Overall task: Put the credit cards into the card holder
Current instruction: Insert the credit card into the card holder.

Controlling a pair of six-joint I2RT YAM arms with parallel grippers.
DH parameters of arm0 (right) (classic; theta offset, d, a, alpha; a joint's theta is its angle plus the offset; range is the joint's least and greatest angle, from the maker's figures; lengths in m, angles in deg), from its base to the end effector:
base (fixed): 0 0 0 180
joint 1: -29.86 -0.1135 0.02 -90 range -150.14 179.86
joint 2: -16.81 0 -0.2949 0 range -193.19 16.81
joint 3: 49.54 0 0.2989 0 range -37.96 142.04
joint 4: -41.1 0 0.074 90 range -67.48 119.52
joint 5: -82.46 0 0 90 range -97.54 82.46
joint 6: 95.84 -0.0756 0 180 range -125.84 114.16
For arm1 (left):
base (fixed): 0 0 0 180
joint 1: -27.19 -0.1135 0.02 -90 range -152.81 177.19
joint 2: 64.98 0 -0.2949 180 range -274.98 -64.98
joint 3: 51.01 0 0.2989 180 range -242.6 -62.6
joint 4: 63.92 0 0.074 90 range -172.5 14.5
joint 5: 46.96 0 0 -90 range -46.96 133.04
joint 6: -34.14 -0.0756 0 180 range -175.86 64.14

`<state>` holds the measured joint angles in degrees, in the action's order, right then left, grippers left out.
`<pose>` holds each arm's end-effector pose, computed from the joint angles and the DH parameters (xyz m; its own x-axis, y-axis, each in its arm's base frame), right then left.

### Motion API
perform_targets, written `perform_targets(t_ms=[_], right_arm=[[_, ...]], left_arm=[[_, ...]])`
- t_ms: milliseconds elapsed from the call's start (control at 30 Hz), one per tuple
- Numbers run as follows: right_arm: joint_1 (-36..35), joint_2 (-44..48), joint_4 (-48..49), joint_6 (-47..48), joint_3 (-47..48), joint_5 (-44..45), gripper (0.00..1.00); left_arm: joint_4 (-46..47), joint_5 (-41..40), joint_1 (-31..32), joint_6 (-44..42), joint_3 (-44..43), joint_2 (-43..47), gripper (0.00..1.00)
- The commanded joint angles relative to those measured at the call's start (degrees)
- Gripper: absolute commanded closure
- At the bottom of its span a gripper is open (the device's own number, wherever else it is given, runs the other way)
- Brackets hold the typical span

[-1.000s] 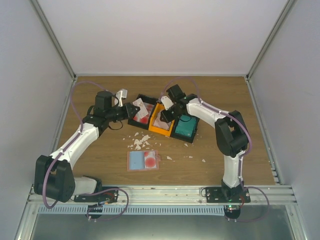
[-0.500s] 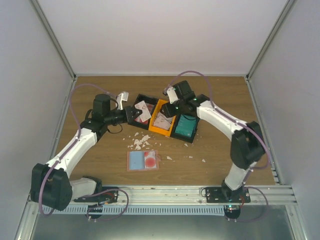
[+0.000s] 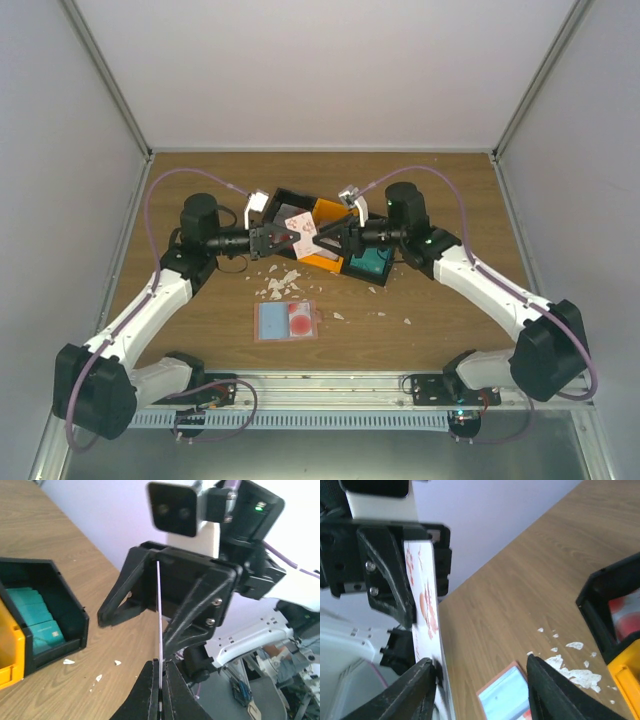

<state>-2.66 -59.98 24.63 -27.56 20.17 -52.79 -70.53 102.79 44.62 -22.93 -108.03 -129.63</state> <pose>0.2796 0.2420 0.3129 -0.6562 -0.1094 -0.7466 -0.7369 0.3058 0.6029 0.2654 -0.1518 0.3127 -0.7133 -0.0631 -0.6980 0.6696 0.2330 -0.7053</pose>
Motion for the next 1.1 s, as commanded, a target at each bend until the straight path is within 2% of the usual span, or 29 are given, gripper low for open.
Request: perform_targets(t_ms=[0,133,267,800,867,1033,1067], right_arm=[[-0.18,1.64,8.86,-5.72,-2.14,-9.53,0.56],[-0.21,2.52,11.70,-7.60,-3.37,-13.55,0.71],[-0.31,3.18,14.23,-9.14,-4.00,-15.44,0.82],[-0.44,-1.29,16.72,-11.44,-3.86,-17.24,0.99],[-0.49,-1.47,16.75,-11.59,-4.31,-16.20,1.00],[-0.37,-1.42,13.97,-9.67,-6.32,-9.54,0.99],[-0.34,-1.46,12.95,-8.65,-6.89,-7.77,1.00]], left_arm=[[5.49,5.96,0.84,0.17,0.86,2.65,1.00],[4.70,6.37,1.11,-0.13,1.16,3.63,1.00],[4.50,6.36,1.15,-0.42,1.74,3.61,1.00],[0.02,3.97,1.24,-0.71,1.92,2.94,0.99],[-1.83,2.58,1.28,-1.07,1.77,2.91,0.92],[-7.89,-4.20,1.23,-2.80,1.73,2.14,0.44],[-9.95,-7.82,1.28,-3.44,1.86,1.95,0.40]])
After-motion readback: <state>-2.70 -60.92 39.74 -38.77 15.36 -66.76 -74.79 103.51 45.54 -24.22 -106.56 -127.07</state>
